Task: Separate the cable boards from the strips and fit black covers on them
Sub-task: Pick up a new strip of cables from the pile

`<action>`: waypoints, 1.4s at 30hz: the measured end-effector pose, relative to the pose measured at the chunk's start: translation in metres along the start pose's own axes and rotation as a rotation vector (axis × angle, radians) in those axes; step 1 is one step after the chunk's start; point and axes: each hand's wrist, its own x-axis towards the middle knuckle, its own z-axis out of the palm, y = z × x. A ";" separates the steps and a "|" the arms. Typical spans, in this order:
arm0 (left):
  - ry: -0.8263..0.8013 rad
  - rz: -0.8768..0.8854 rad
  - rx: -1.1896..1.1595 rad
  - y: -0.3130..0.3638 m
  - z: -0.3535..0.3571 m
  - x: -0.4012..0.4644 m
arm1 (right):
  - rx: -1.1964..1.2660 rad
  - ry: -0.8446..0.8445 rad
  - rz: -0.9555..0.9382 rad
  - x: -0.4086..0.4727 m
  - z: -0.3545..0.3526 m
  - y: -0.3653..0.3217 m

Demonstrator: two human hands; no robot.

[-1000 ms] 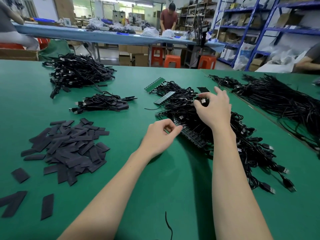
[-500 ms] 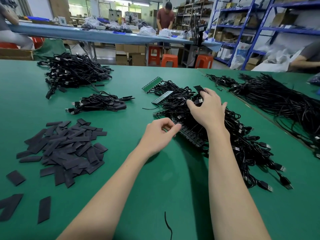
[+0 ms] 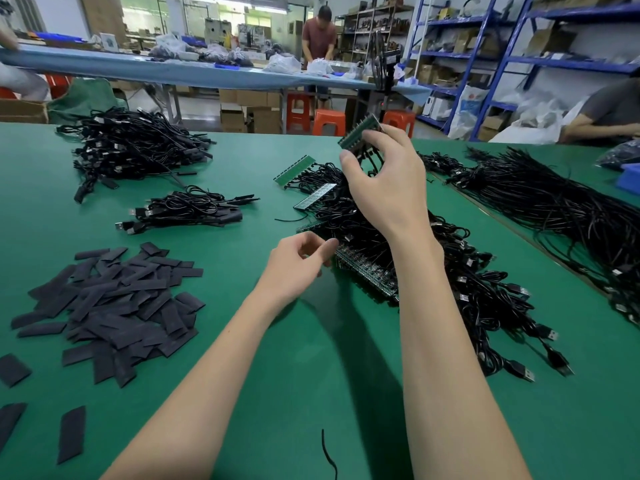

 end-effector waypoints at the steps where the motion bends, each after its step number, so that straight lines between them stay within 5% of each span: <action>1: 0.027 -0.013 -0.030 0.000 -0.001 0.001 | 0.013 -0.004 -0.019 0.000 0.001 -0.006; 7: 0.405 0.031 -0.253 -0.004 -0.017 0.012 | 0.203 -0.114 0.077 0.000 -0.006 -0.029; 15: 0.366 -0.090 -0.519 -0.006 -0.043 0.004 | 0.622 -0.397 0.310 -0.001 -0.022 -0.042; 18: 0.233 -0.198 -0.531 -0.004 -0.060 -0.002 | 0.764 -0.500 0.379 -0.001 -0.027 -0.038; 24: -0.288 -0.424 -0.678 -0.020 -0.076 -0.023 | 0.838 -0.676 0.706 -0.011 -0.003 0.003; 30: -0.314 -0.556 -0.591 -0.026 -0.076 -0.027 | 0.847 -0.644 0.855 -0.036 0.027 0.045; 38: -0.200 -0.385 -0.312 -0.014 -0.060 -0.025 | 0.723 -0.367 0.829 -0.042 0.047 0.060; 42: -0.488 -0.528 -0.721 -0.020 -0.085 -0.029 | 0.709 -0.381 0.843 -0.041 0.047 0.064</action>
